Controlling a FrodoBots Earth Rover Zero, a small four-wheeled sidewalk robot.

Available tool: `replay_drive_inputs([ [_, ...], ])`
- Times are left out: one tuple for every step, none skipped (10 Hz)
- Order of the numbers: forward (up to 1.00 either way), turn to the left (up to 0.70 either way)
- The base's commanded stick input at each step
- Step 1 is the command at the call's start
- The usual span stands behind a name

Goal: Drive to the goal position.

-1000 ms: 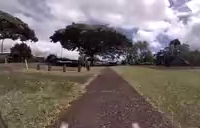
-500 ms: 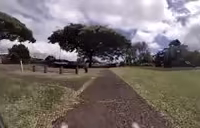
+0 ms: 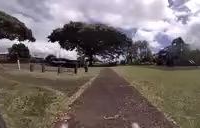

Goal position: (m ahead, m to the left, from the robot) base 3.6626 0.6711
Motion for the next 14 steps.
replay_drive_inputs([
  [0.85,0.00],
  [0.85,0.00],
  [0.85,0.09],
  [0.85,0.27],
  [0.85,0.27],
  [0.85,0.27],
  [0.85,0.27],
  [0.85,0.27],
  [0.85,0.27],
  [0.85,0.27],
  [0.85,0.27],
  [0.85,0.27],
  [0.20,0.41],
  [0.00,0.45],
])
